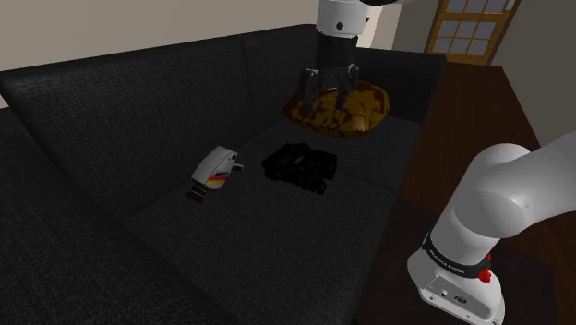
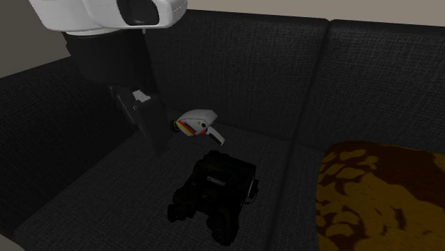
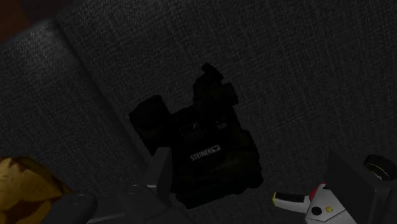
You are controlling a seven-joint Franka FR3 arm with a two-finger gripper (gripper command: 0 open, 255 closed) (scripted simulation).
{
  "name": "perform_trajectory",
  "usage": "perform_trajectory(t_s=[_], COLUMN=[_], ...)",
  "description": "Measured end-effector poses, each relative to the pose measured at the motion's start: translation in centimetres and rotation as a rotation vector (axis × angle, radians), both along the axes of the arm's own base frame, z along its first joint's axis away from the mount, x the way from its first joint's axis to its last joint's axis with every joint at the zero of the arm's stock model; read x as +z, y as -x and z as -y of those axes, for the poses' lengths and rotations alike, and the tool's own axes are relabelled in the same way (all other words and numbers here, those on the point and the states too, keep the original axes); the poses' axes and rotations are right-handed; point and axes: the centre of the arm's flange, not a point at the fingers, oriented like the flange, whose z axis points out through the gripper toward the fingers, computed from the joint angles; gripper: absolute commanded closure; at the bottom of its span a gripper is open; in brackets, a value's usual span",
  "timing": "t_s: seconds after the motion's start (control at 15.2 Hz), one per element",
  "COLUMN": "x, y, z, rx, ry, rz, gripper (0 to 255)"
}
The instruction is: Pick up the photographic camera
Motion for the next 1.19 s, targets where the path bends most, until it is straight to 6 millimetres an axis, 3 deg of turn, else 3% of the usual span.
perform_trajectory(t_s=[0.53, 0.99, 1.19], x=[-4.8, -9.0, -10.7], y=[-4.1, -10.2, -13.2], z=[-9.7, -17.0, -19.2], rx=[-0.266, -0.495, -0.594], ry=[0.068, 0.125, 0.149], rz=[0.03, 0.056, 0.065], gripper=[0, 0, 0])
